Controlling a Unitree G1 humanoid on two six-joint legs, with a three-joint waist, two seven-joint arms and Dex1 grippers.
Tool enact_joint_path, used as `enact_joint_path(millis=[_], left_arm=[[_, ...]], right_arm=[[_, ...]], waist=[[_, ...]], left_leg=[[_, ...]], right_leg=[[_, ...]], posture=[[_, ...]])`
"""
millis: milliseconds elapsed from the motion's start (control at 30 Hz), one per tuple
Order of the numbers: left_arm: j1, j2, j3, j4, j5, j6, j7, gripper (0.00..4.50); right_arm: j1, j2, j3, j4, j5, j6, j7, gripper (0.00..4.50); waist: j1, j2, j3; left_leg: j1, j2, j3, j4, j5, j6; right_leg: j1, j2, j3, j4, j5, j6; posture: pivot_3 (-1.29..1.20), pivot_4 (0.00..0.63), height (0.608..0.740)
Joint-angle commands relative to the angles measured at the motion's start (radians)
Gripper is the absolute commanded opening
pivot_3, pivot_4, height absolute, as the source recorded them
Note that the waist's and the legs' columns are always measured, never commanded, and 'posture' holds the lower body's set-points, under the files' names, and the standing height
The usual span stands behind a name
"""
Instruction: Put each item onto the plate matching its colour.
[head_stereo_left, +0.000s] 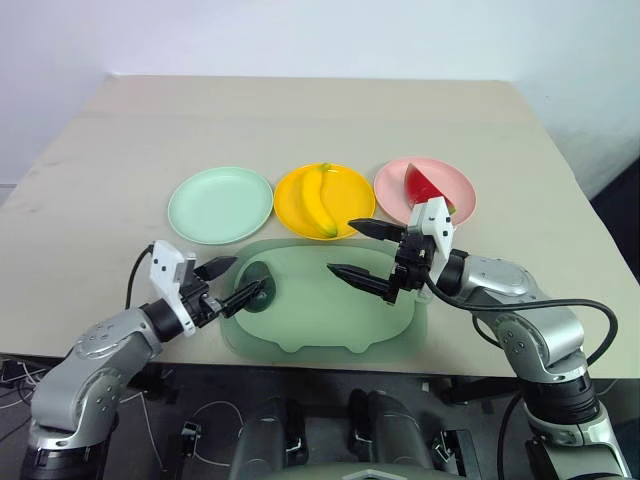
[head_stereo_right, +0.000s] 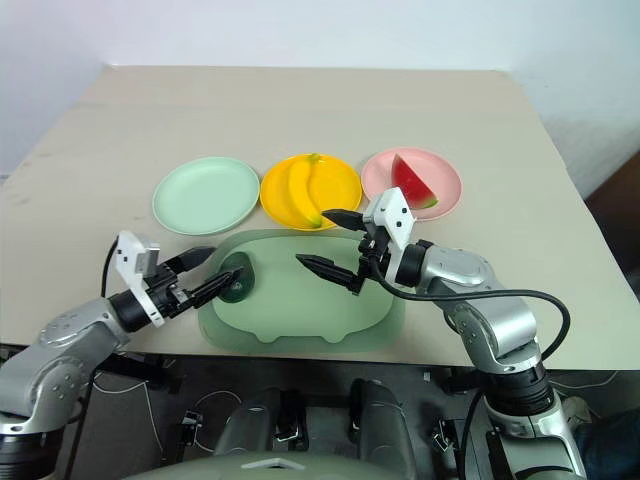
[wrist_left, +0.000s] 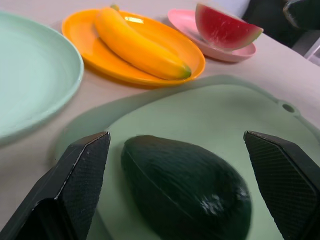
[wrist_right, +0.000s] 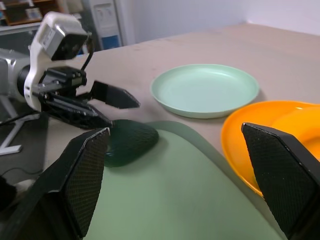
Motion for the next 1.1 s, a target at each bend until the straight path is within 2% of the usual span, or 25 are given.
enact_joint_path(millis=[33,300,333,433,600,767,933,1067,1100], left_arm=[[-0.031,-0.017,-0.048,0.024,0.033,-0.017,-0.012,4.50],[-0.114,-0.060,-0.102,-0.018,0.028,0.070,0.057,4.50],[-0.131,-0.059,-0.104,-0.026,0.025,0.085,0.066,4.32],[-0.156,-0.050,-0.092,-0.048,0.005,0.129,0.077,3.57],[-0.146,-0.016,-0.045,-0.101,-0.054,0.190,0.068,1.79],[-0.043,0.064,0.014,-0.155,-0.075,0.186,0.012,0.06],[0.047,0.118,0.066,-0.096,-0.049,0.081,-0.117,0.02],[0.045,0.124,0.079,-0.022,-0.041,0.019,-0.185,1.19],[0.035,0.121,0.079,-0.002,-0.046,0.012,-0.200,1.59]], right_arm=[[0.006,-0.001,-0.008,0.005,-0.021,-0.044,-0.005,4.48],[-0.016,0.004,-0.016,0.030,-0.030,-0.058,-0.027,4.48],[-0.016,0.003,-0.015,0.030,-0.031,-0.058,-0.029,4.50],[-0.018,0.002,-0.014,0.032,-0.035,-0.061,-0.036,4.50],[-0.018,0.004,-0.011,0.044,-0.049,-0.069,-0.041,4.50],[-0.001,-0.007,-0.006,0.047,-0.058,-0.066,-0.037,4.50],[0.009,-0.004,-0.015,0.045,-0.063,-0.069,-0.044,4.50],[0.020,-0.005,-0.013,0.042,-0.070,-0.073,-0.048,4.50],[0.025,-0.007,-0.012,0.039,-0.072,-0.075,-0.049,4.50]], waist=[[0.000,0.000,0.000],[0.000,0.000,0.000],[0.000,0.000,0.000],[-0.001,0.000,0.000],[-0.002,0.000,0.000],[-0.003,0.000,0.000],[0.001,0.000,0.000],[0.001,0.000,0.000],[0.001,0.000,0.000]], left_leg=[[0.000,0.000,0.000,0.000,0.000,0.000],[0.000,0.000,-0.001,0.000,0.000,0.000],[0.000,0.000,-0.001,0.001,0.000,0.000],[0.000,0.000,-0.001,0.001,0.000,0.000],[0.000,0.000,-0.001,0.001,0.000,0.000],[0.000,0.000,-0.001,0.001,0.000,0.000],[0.000,0.000,-0.001,0.001,0.000,0.000],[0.000,0.000,-0.001,0.001,0.000,0.000],[0.000,0.000,-0.001,0.001,0.000,0.000]], right_leg=[[0.000,0.000,0.000,0.000,0.000,0.000],[0.000,0.000,0.000,0.001,0.001,0.002],[0.001,0.000,0.000,0.001,0.001,0.002],[0.001,0.000,0.000,0.001,0.001,0.002],[0.001,0.001,0.000,0.001,0.001,0.002],[0.001,0.001,0.000,0.001,0.001,0.003],[0.001,0.000,-0.001,0.000,-0.001,0.002],[0.001,0.000,-0.001,0.000,-0.002,0.002],[0.001,0.000,-0.001,-0.001,-0.002,0.002]], posture=[[0.00,0.150,0.696],[0.00,0.150,0.696],[0.00,0.150,0.696],[0.00,0.150,0.696],[0.00,0.150,0.696],[0.00,0.150,0.696],[0.00,0.150,0.696],[0.00,0.150,0.696],[0.00,0.150,0.696]])
